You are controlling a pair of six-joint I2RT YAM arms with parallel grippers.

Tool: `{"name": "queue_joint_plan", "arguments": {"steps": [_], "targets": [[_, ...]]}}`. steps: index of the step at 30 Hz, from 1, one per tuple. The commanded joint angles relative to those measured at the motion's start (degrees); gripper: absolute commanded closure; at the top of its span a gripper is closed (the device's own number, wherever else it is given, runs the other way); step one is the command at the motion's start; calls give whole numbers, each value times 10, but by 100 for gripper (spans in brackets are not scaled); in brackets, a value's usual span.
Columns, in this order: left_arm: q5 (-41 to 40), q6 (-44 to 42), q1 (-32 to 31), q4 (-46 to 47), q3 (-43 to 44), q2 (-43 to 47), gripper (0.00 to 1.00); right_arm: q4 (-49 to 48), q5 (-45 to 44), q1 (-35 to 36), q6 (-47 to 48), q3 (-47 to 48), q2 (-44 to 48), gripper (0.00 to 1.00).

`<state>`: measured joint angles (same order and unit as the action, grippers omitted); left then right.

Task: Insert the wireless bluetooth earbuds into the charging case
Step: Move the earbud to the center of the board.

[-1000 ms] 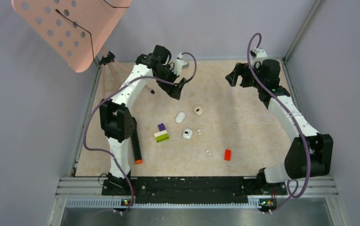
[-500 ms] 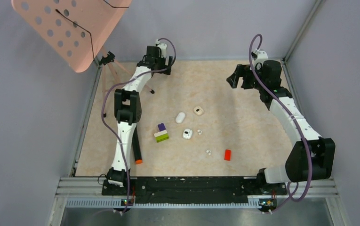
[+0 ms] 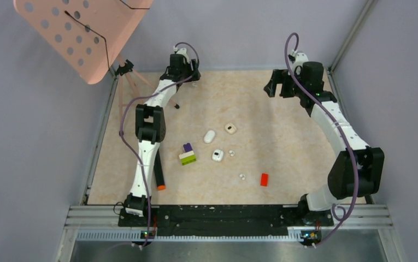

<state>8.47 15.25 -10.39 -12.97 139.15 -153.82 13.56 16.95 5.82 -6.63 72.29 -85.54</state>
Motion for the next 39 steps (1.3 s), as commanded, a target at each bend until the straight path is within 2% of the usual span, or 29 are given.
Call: {"name": "queue_joint_plan", "arguments": {"steps": [1,6,10,14,17,23,28,36,39], "targets": [[-37,60,2,7,-13,25,29,7,-11,-6,13,50,-16,9],[-107,62,3,-19,-32,42,28,8,-8,-6,13,63,-25,9],[-91,59,4,-40,-57,55,34,8,-10,-6,15,62,-24,9],[-54,58,0,-40,-107,80,46,8,-11,-6,16,60,-23,9],[-46,52,-3,-49,-111,82,54,5,-10,-8,15,56,-21,9],[-49,32,-11,-64,-83,70,55,2,-7,-12,11,46,-14,9],[-39,36,-15,-70,-97,78,54,0,-9,-13,10,35,-1,8],[-15,15,-22,-85,-117,89,63,-7,-10,-14,9,16,10,8],[-7,7,-23,-76,-137,99,70,-13,-10,-15,9,11,12,8]]}}
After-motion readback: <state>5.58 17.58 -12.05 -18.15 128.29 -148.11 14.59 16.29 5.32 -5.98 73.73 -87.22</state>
